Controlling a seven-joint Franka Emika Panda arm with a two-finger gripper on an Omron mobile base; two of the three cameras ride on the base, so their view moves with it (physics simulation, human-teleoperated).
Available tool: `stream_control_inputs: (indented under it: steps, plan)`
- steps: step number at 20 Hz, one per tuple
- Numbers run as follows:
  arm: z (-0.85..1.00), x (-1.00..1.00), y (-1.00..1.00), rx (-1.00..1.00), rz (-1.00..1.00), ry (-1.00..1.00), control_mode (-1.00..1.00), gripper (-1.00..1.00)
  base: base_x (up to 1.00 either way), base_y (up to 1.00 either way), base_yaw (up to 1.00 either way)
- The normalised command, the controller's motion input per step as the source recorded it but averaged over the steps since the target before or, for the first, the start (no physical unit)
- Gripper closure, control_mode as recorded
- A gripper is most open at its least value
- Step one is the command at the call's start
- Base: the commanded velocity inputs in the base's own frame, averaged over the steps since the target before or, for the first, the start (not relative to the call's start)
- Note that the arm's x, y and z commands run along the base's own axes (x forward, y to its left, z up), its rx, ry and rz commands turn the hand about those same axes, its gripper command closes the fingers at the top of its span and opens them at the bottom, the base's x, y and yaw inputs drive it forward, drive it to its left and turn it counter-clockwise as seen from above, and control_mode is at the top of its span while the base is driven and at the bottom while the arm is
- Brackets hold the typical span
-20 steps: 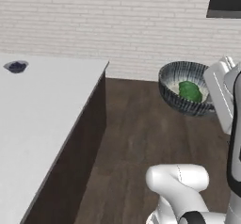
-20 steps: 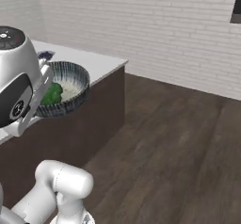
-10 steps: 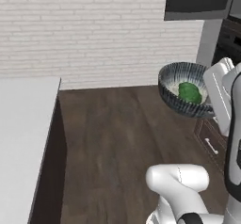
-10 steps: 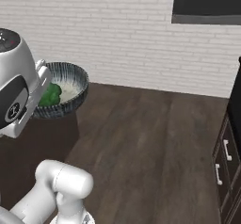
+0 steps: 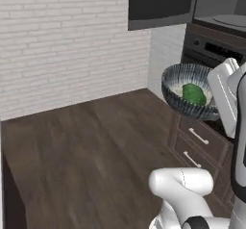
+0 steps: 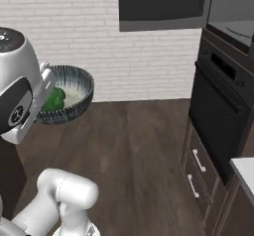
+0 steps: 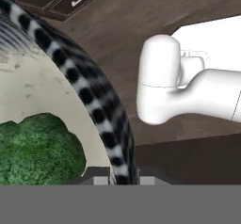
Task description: Pick the broccoli from the sink and place it in the bowl. Then pick the bowl and place it in the microwave. Then close the microwave door and press the start button.
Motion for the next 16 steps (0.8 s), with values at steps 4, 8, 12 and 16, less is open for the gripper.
stream_control_inputs:
  steps: [4, 8, 12, 16]
  plan:
    - [0.0, 0.0, 0.0, 0.0, 0.0, 0.0, 1.0, 1.0, 0.59, -0.21, -0.58]
    - [0.0, 0.0, 0.0, 0.0, 0.0, 0.0, 1.0, 1.0, 0.41, -0.23, -0.56]
    - [0.0, 0.0, 0.0, 0.0, 0.0, 0.0, 1.0, 1.0, 0.38, -0.3, -0.5]
    - [0.0, 0.0, 0.0, 0.0, 0.0, 0.0, 1.0, 1.0, 0.93, 0.0, -0.32]
